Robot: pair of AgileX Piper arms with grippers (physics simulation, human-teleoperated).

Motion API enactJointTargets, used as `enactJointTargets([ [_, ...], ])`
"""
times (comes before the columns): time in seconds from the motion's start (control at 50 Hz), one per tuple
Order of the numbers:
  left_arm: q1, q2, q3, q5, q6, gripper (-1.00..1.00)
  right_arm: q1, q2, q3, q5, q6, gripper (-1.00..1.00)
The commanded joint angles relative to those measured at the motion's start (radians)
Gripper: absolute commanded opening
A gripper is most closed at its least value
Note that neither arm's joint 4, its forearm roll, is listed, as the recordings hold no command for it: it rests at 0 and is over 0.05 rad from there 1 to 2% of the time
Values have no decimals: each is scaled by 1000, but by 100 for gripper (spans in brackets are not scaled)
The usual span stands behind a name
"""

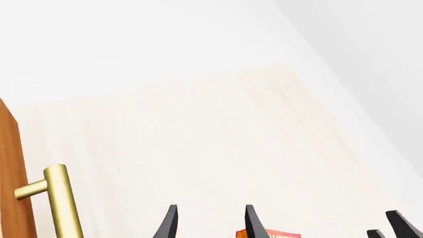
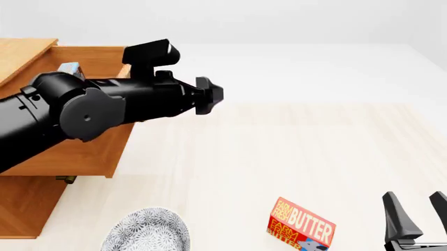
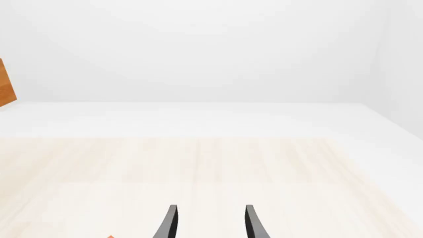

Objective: Put the chocolate pudding in the top drawer of the cabinet and close it.

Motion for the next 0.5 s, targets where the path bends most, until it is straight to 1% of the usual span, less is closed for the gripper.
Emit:
enactJointTargets([
  [0.02, 5, 20, 24, -36, -33, 100, 0, 0, 0, 0, 0, 100],
  [0.14, 18, 26, 23, -40, -28, 100, 0, 0, 0, 0, 0, 100],
  [0.34, 31, 28, 49, -59, -50, 100, 0, 0, 0, 0, 0, 100],
  [0.5, 61, 27, 64, -70, -67, 100, 0, 0, 0, 0, 0, 100],
])
